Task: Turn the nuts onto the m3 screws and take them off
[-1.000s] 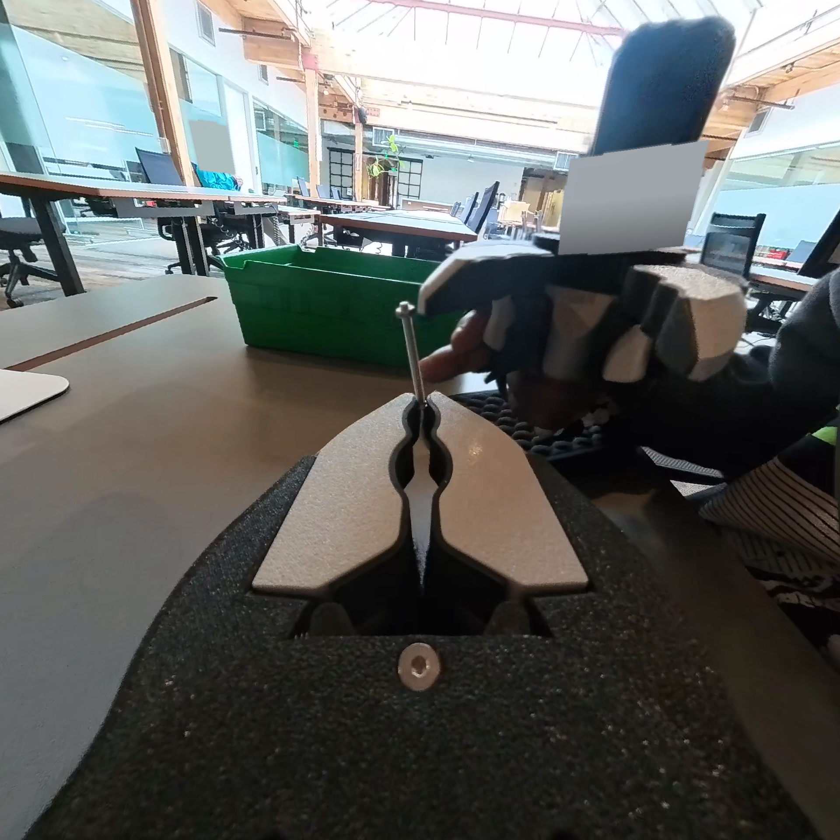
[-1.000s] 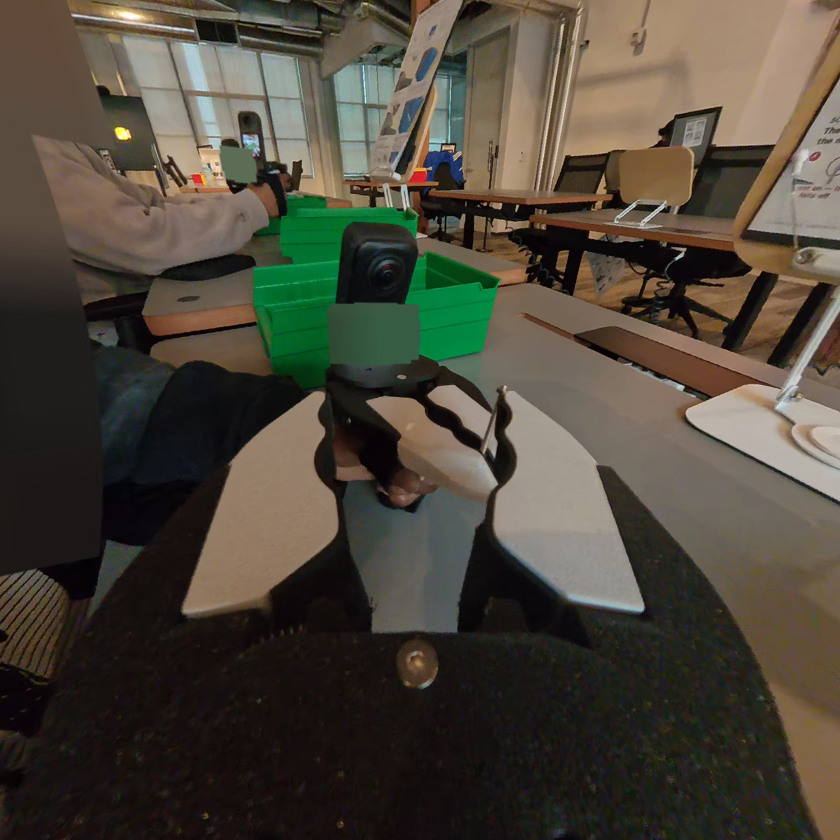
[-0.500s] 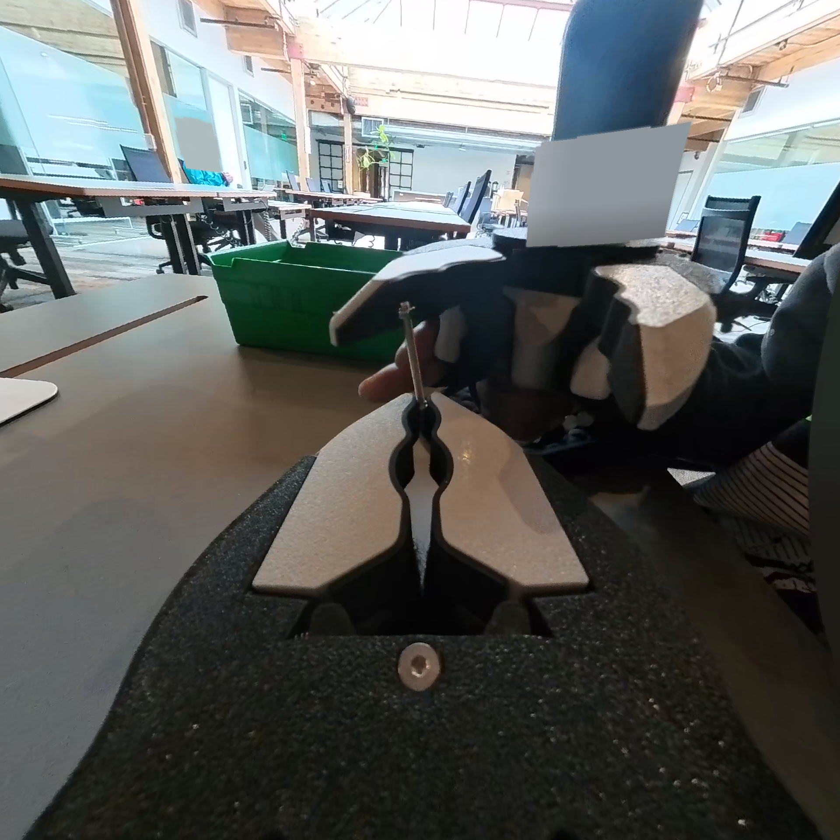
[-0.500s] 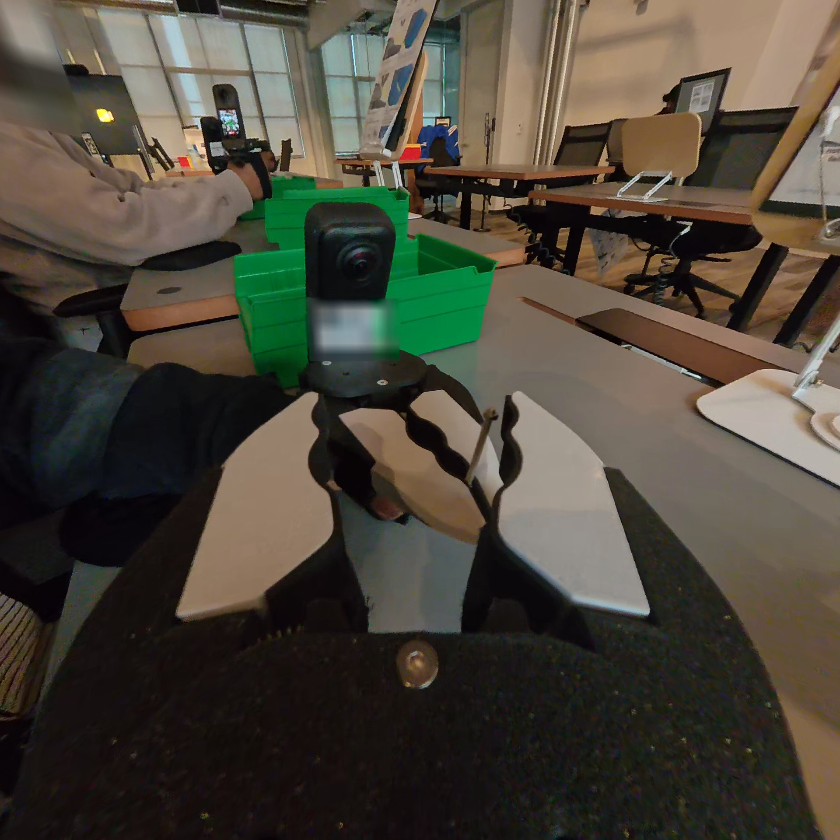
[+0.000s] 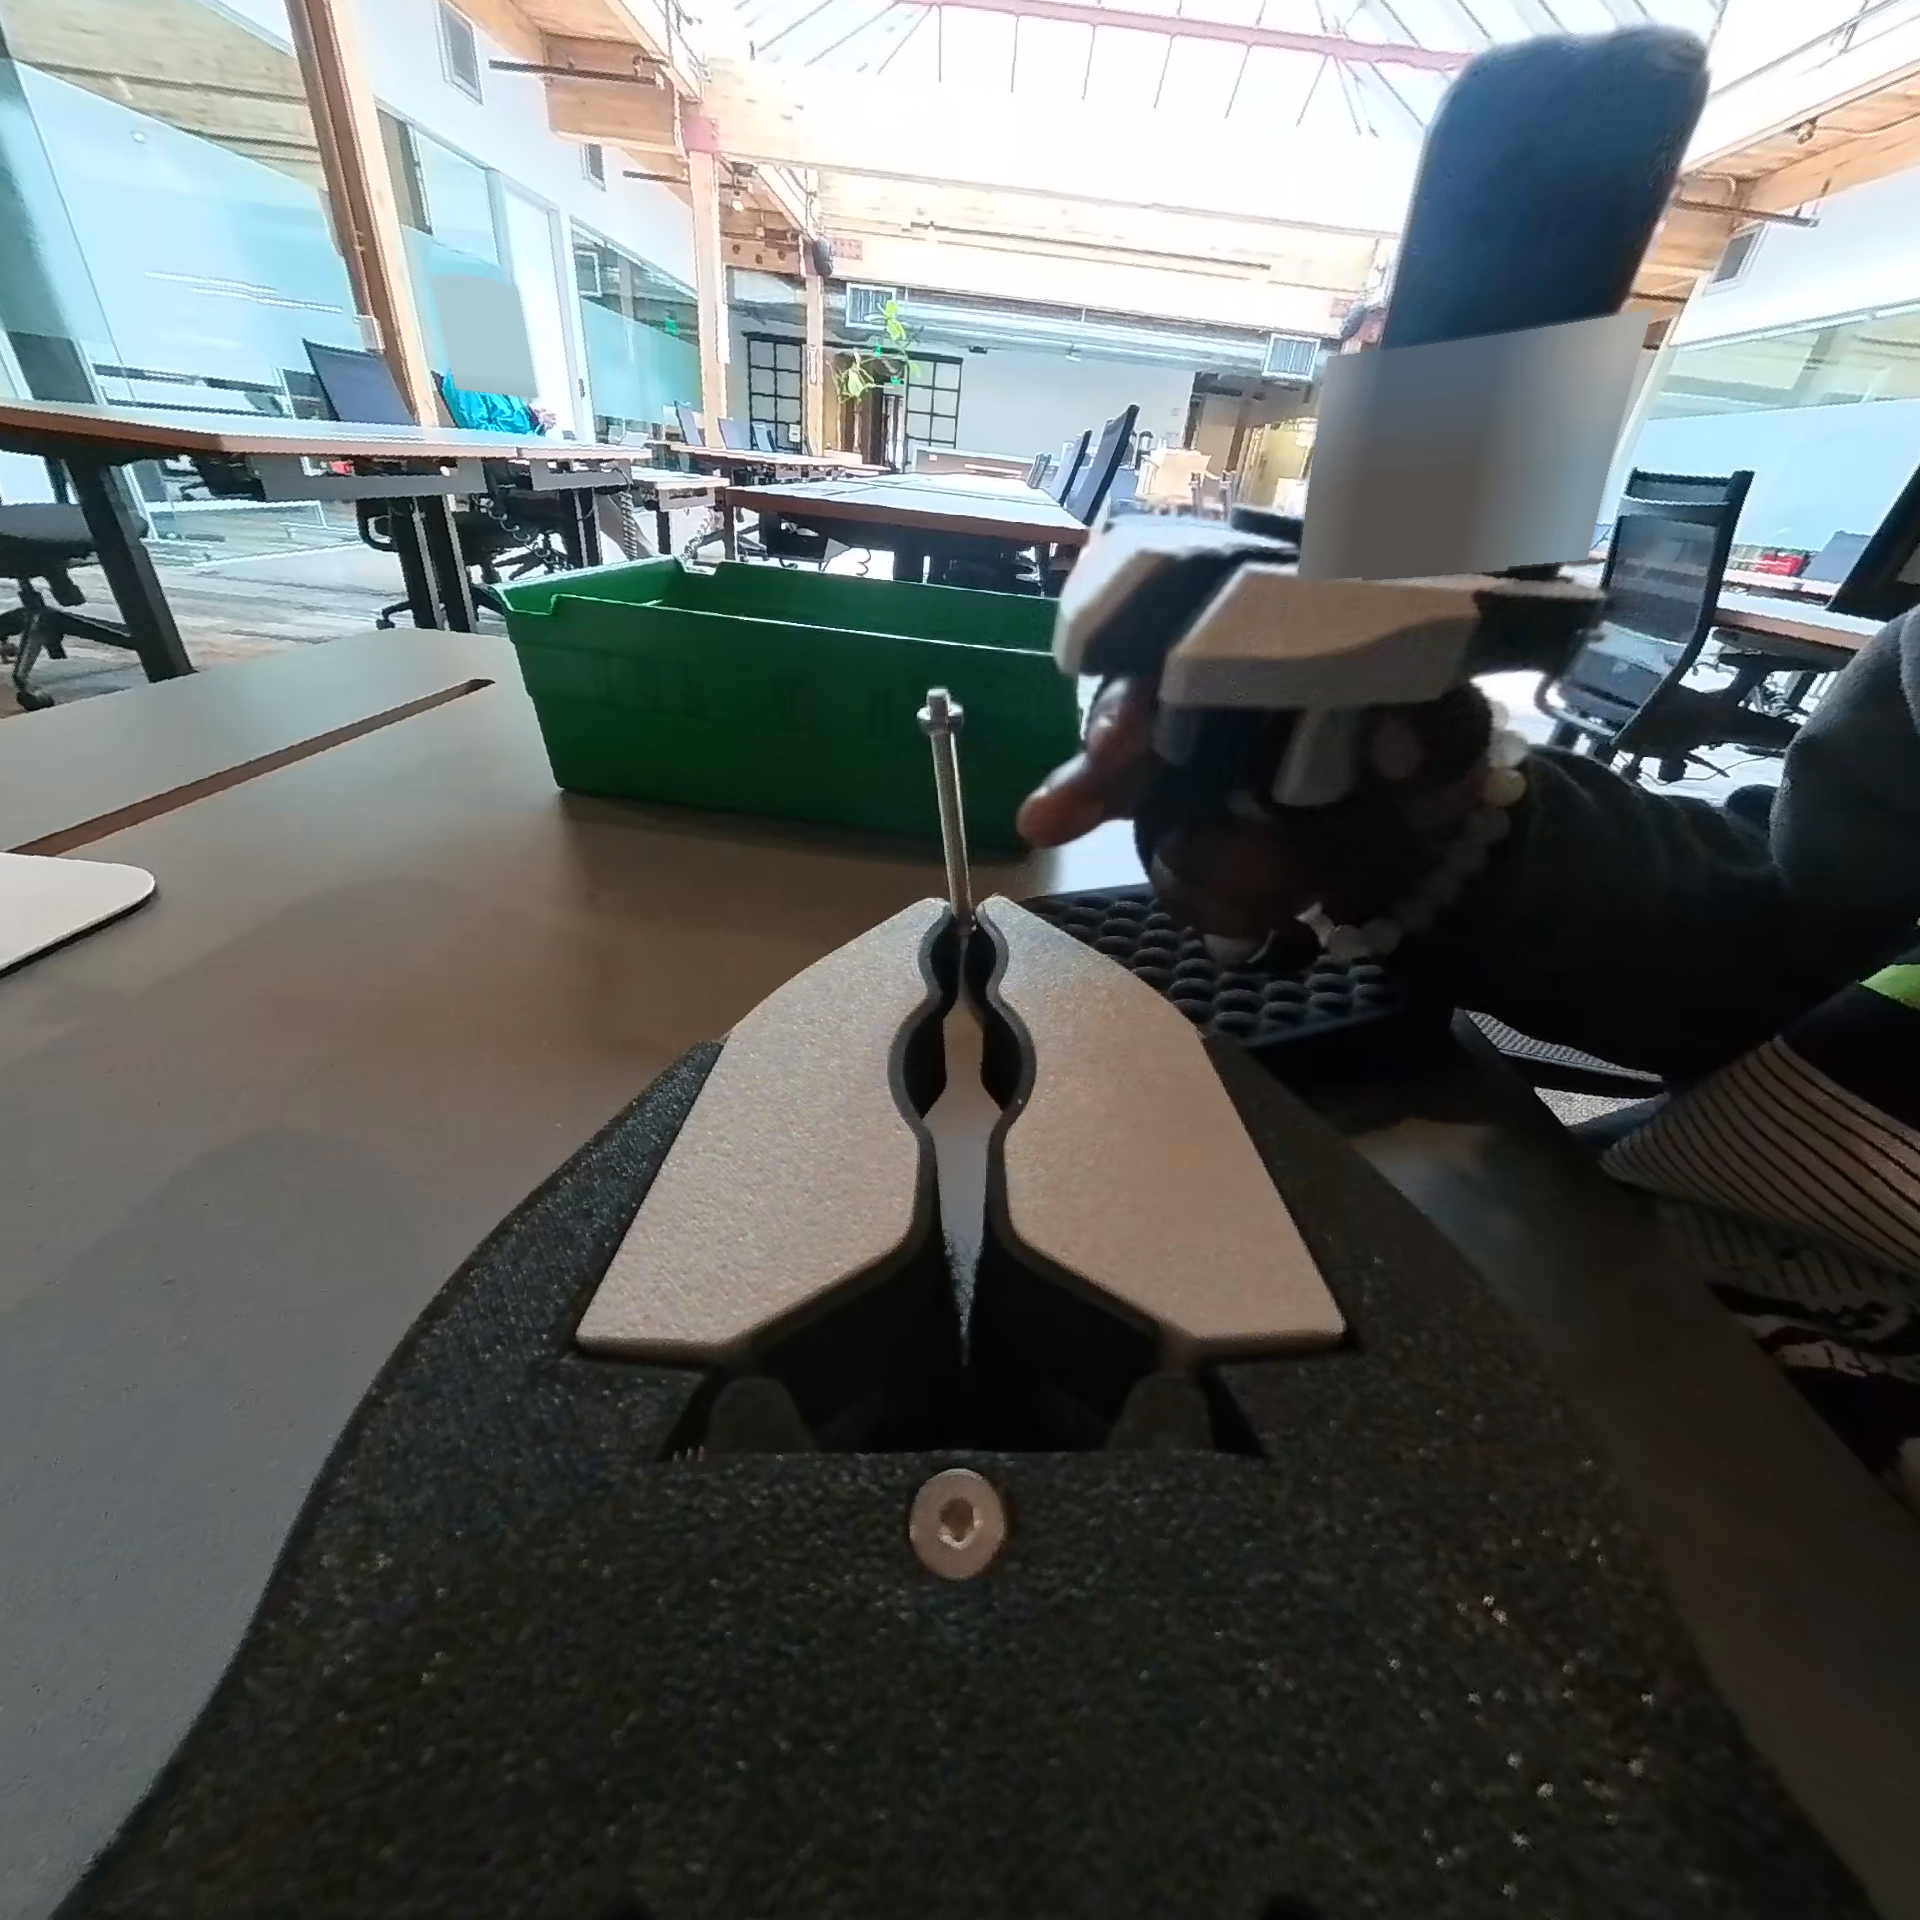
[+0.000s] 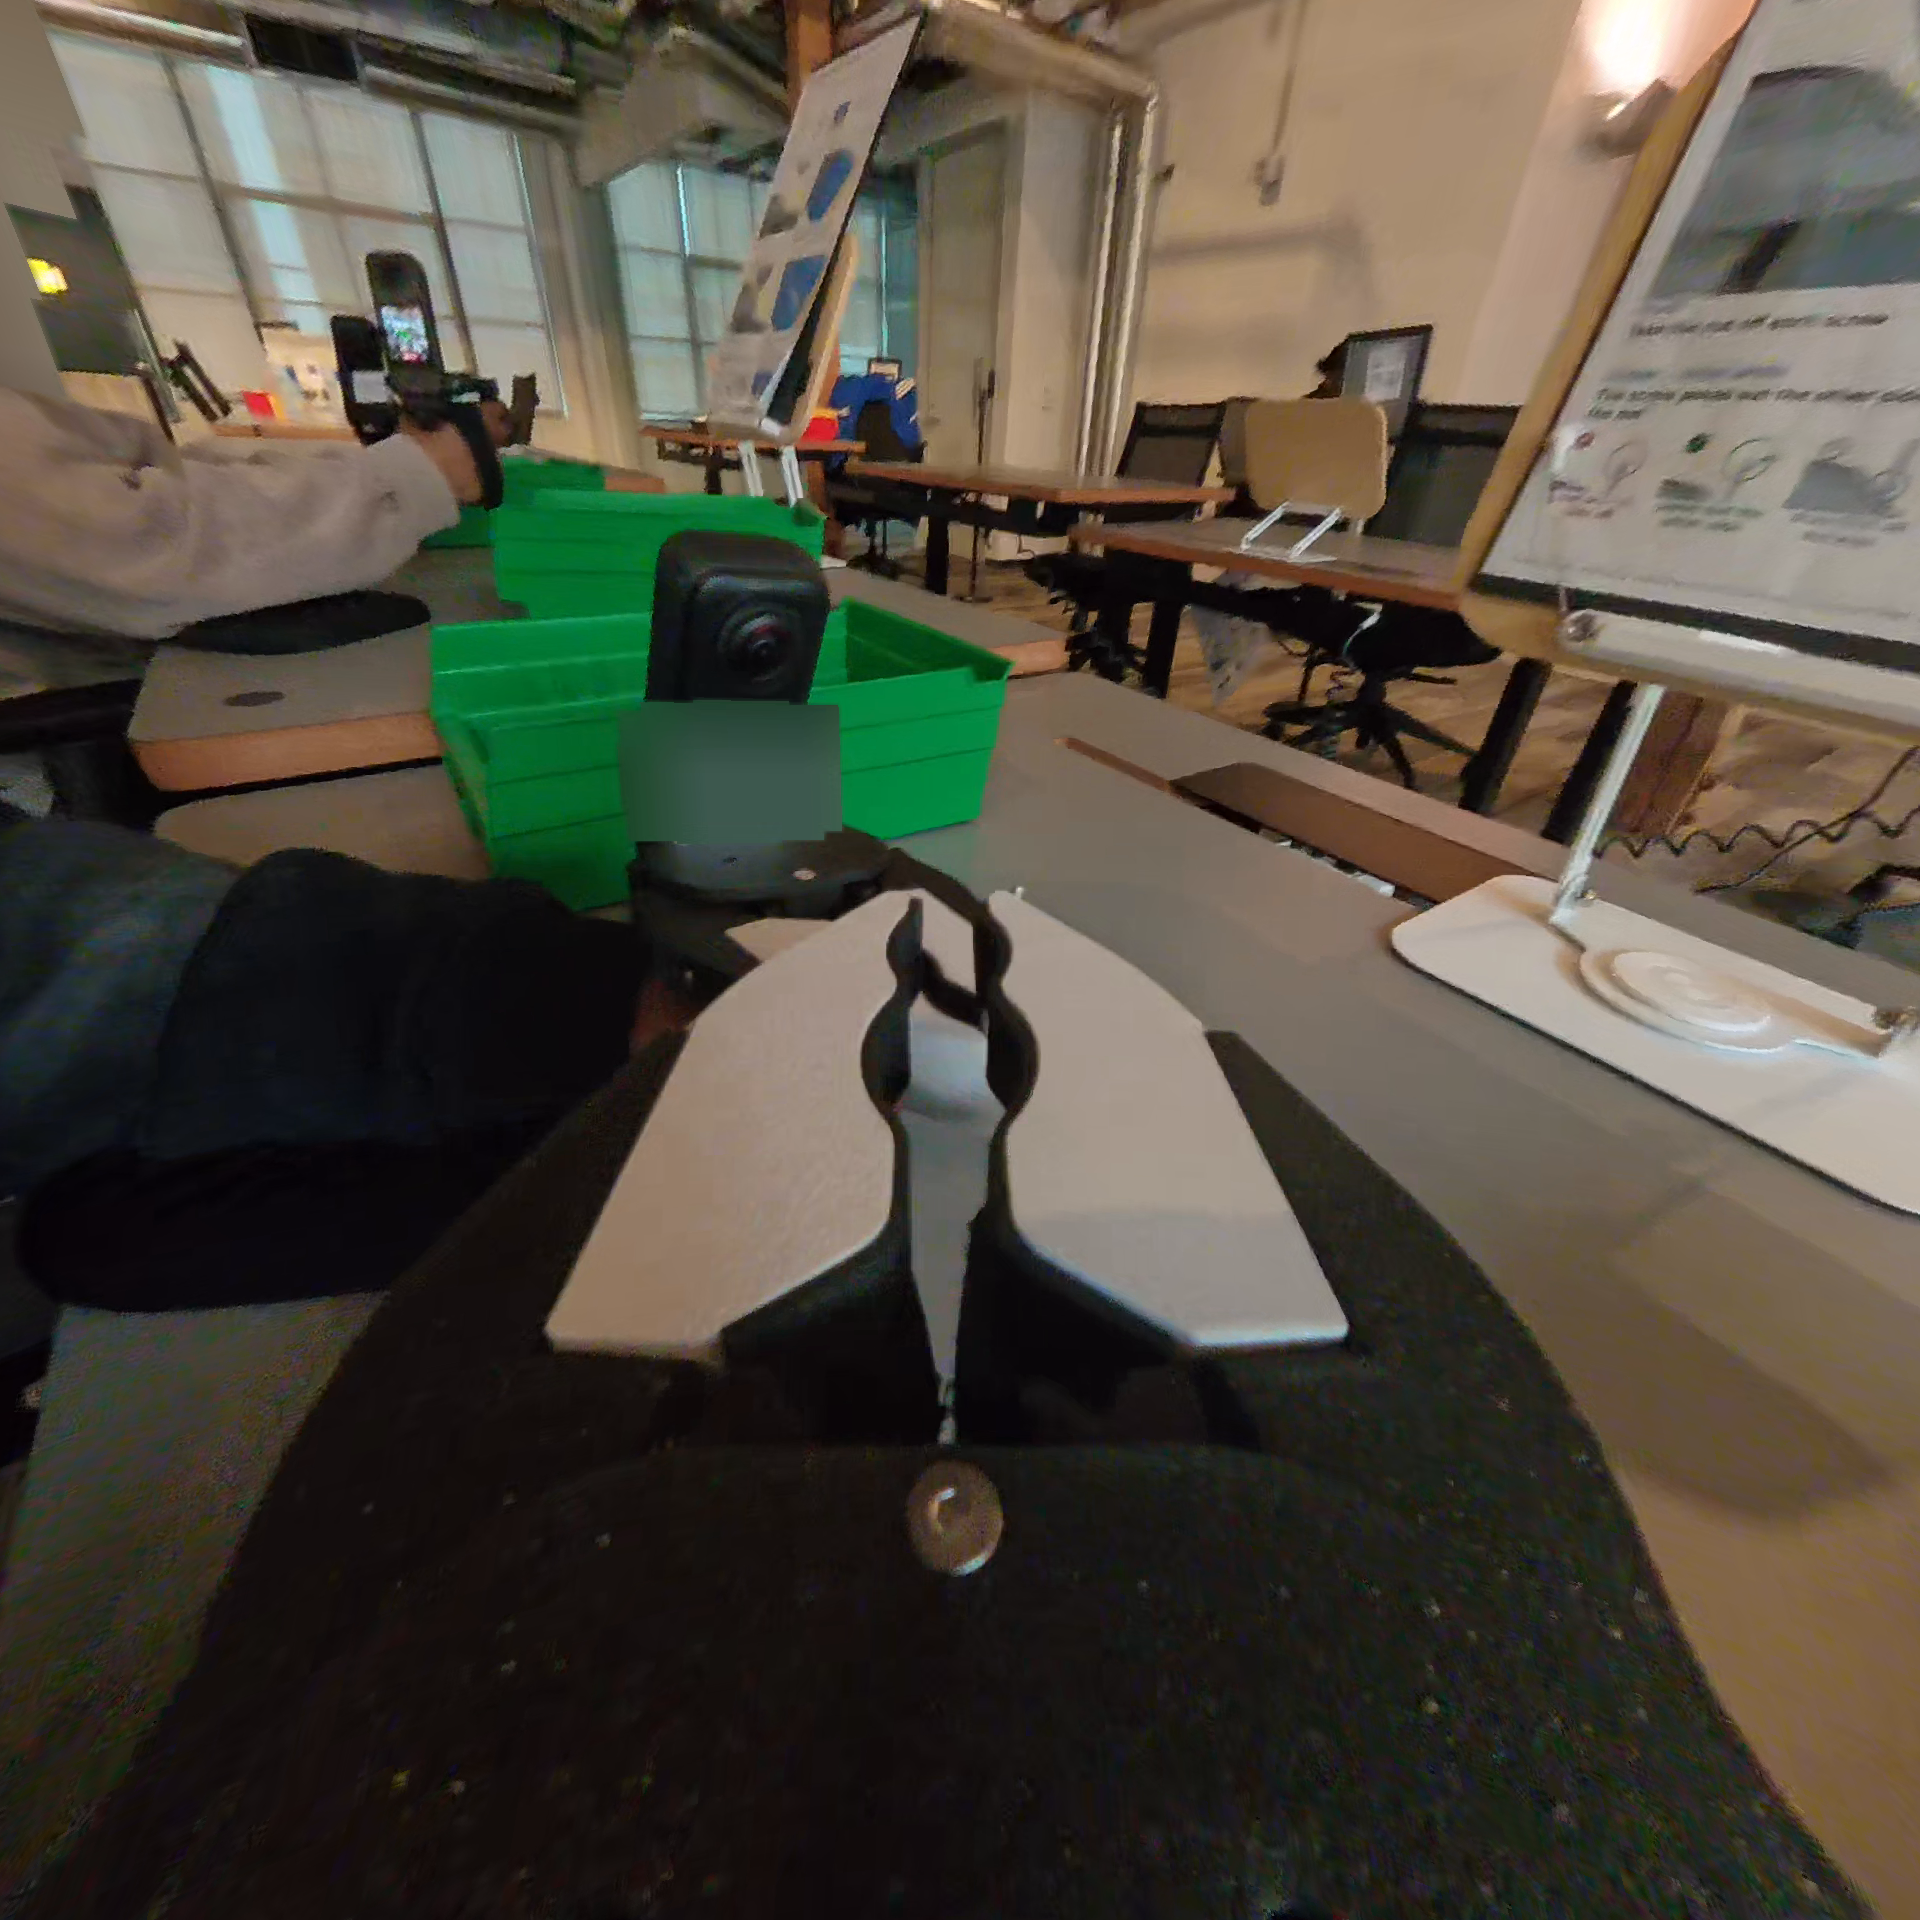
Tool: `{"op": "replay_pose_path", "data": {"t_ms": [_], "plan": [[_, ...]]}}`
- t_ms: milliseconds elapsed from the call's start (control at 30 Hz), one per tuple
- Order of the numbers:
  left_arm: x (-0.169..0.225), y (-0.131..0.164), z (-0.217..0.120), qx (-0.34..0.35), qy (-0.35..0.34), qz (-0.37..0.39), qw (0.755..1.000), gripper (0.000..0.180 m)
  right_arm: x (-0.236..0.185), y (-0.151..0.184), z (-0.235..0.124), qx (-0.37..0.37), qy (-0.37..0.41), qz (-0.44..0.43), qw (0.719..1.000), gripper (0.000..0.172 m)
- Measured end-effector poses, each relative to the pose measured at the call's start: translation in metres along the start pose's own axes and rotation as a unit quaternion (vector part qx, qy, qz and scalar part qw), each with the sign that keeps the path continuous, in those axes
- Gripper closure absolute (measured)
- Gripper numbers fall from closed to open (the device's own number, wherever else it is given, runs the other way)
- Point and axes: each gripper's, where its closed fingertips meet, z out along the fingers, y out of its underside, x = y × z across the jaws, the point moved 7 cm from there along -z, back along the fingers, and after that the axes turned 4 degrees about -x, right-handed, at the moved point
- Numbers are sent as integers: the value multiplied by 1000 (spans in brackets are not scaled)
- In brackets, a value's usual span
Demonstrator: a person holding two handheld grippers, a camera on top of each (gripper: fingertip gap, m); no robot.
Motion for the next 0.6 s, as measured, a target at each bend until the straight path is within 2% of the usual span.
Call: {"op": "replay_pose_path", "data": {"t_ms": [33, 133, 200, 333, 433, 533, 600], "plan": [[0, 0, 0, 0, 0, 0, 1000, 180, 3, 0, 1, 1, 2, 6, 1000, 160], [1, 0, 0, -1, 2, 3, 1000, 180, 6, 2, 9, -10, -12, 16, 1000, 131], [1, 0, 1, -2, 4, 4, 1000, 180, 7, 4, 16, -19, -18, 13, 1000, 125], [1, 0, 0, -2, 6, 4, 1000, 180, 8, 5, 26, -28, -17, 16, 999, 128], [1, 0, 1, -3, 6, 3, 1000, 180, 9, 6, 27, -30, -16, 20, 999, 140], [0, 0, 0, -1, 4, 1, 1000, 180, 10, 5, 23, -25, -6, 20, 999, 161], [0, 0, 0, 0, 2, 0, 1000, 180, 11, 4, 20, -23, -3, 22, 999, 164]]}}
